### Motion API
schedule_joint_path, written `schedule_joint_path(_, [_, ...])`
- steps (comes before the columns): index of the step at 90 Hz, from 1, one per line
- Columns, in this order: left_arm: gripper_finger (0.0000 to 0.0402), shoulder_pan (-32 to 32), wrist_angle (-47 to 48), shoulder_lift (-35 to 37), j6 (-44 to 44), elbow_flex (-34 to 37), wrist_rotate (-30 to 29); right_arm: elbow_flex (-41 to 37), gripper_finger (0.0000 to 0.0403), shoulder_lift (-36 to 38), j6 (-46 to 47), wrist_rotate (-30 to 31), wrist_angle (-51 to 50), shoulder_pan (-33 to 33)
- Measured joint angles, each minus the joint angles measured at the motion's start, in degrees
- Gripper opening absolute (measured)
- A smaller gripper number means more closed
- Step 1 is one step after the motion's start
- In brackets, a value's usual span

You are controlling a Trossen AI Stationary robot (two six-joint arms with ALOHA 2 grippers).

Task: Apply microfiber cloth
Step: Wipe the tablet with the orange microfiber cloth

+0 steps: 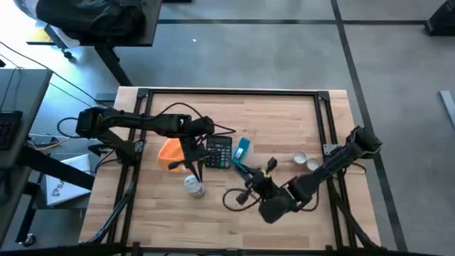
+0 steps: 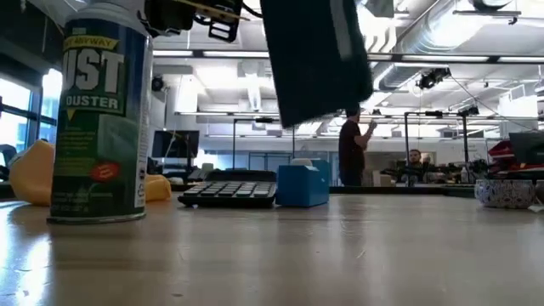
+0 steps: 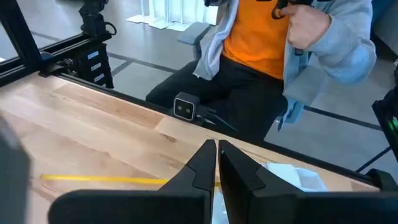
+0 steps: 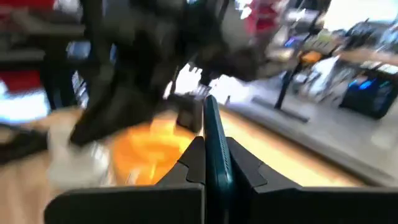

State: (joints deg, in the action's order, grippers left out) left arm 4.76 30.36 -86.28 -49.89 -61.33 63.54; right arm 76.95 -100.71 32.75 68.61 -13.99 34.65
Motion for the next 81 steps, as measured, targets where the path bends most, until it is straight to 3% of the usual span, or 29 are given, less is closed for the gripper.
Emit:
schedule_joint_path(12, [0.0,-0.1,0.0,0.2,1.3,-1.7,-1.0,0.3,0.0,0.0,-6.2,-5.8,-1.7,0.2])
schedule_joint_path(30, [0.0,-0.1,-0.1,0.3,3.4,-3.5,-0.6,4.2,0.0,0.0,-38.9,-11.0,-5.2,0.3])
schedule_joint_path(39, [0.0,-0.1,-0.1,0.3,5.1,-4.0,-0.4,5.1,0.0,0.0,-50.3,-10.9,-10.0,0.3])
schedule_joint_path(61, [0.0,-0.7,-0.1,0.4,9.2,-4.6,-1.7,5.3,0.0,0.0,-64.6,-9.2,-19.8,-0.7])
schedule_joint_path(81, [0.0,-3.1,0.3,0.4,6.4,-4.6,-3.9,5.3,0.0,-1.3,-79.0,-7.0,-20.0,-1.3])
